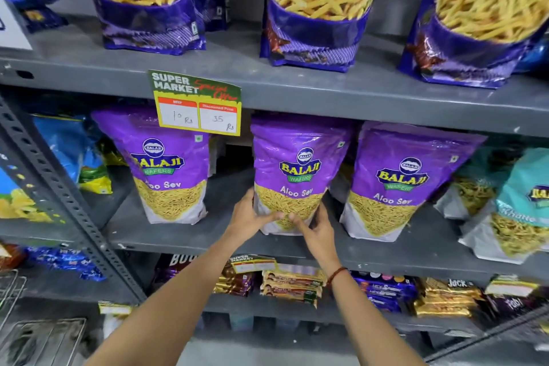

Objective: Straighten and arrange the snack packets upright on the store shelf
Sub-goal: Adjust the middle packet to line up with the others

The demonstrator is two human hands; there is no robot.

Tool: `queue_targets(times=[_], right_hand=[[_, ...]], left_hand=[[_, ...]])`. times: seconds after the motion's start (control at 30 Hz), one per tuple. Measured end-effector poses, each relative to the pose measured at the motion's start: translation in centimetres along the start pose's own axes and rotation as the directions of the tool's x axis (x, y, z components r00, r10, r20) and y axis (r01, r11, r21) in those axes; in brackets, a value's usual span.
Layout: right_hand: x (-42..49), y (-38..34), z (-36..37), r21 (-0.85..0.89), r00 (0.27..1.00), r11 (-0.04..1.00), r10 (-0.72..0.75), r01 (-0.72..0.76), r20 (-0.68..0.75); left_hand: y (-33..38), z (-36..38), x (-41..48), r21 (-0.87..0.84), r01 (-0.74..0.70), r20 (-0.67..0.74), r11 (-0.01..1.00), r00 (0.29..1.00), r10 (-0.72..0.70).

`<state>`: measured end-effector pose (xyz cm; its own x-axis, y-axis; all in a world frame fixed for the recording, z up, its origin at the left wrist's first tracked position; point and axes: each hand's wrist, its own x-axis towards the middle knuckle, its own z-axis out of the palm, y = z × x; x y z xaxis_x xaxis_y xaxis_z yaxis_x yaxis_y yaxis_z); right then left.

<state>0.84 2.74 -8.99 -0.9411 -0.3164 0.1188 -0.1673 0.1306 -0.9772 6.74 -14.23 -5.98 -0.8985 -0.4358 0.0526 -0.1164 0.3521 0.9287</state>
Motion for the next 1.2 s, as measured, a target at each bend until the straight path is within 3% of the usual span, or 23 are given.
queue_targets(times=[0.37,0.47,0.57,0.7,0.77,0.8,0.93,1.03,1.1,1.2], right_hand=[[0.4,-0.4,1.9,-0.041,0.999,0.999,0.011,-0.009,0.037],[-0.6,0.4,0.7,-0.039,0.998,0.999,0.023,-0.025,-0.057],[-2.6,1.4,-1.9,-0.100,0.961,0.995,-0.049,0.022,-0.274],[-3.4,2.0,-7.3,-0.196,0.783,0.977,-0.187,0.086,-0.593],[-2.6,1.8,-10.1,-0.155,0.722,0.986,-0.153,0.064,-0.674],[-2.1,1.7,-11.5,-0.105,0.725,0.993,-0.111,0.054,-0.680],[0.2,1.9,-16.1,0.027,0.859,0.999,0.053,-0.045,-0.509],[1.9,2.5,-18.1,0.083,0.948,0.995,0.079,-0.056,-0.310],[2.6,2.7,-18.7,0.078,0.976,0.996,0.061,-0.045,-0.210],[2.8,2.7,-19.1,0.084,0.984,0.996,0.055,-0.041,-0.172]], left_hand=[[-0.3,-3.4,-0.5,0.048,0.035,0.066,0.998,0.997,-0.038],[-1.5,-2.0,-1.9,0.049,0.017,-0.145,0.999,0.989,-0.010],[-3.1,-0.2,-4.9,0.131,-0.076,-0.351,0.989,0.929,0.118],[-2.4,3.7,-6.7,0.275,-0.268,-0.136,0.923,0.940,0.313],[-0.7,5.9,-5.7,0.304,-0.334,-0.024,0.892,0.933,0.358],[0.2,7.0,-5.0,0.293,-0.354,0.029,0.888,0.932,0.362],[3.7,11.4,-1.7,0.174,-0.207,0.196,0.963,0.965,0.173],[5.8,14.2,0.3,0.105,-0.096,0.273,0.990,0.960,0.064],[6.7,15.4,0.6,-0.017,-0.049,0.292,0.999,0.955,0.052],[6.9,16.5,0.0,-0.098,-0.075,0.220,0.992,0.971,0.095]])
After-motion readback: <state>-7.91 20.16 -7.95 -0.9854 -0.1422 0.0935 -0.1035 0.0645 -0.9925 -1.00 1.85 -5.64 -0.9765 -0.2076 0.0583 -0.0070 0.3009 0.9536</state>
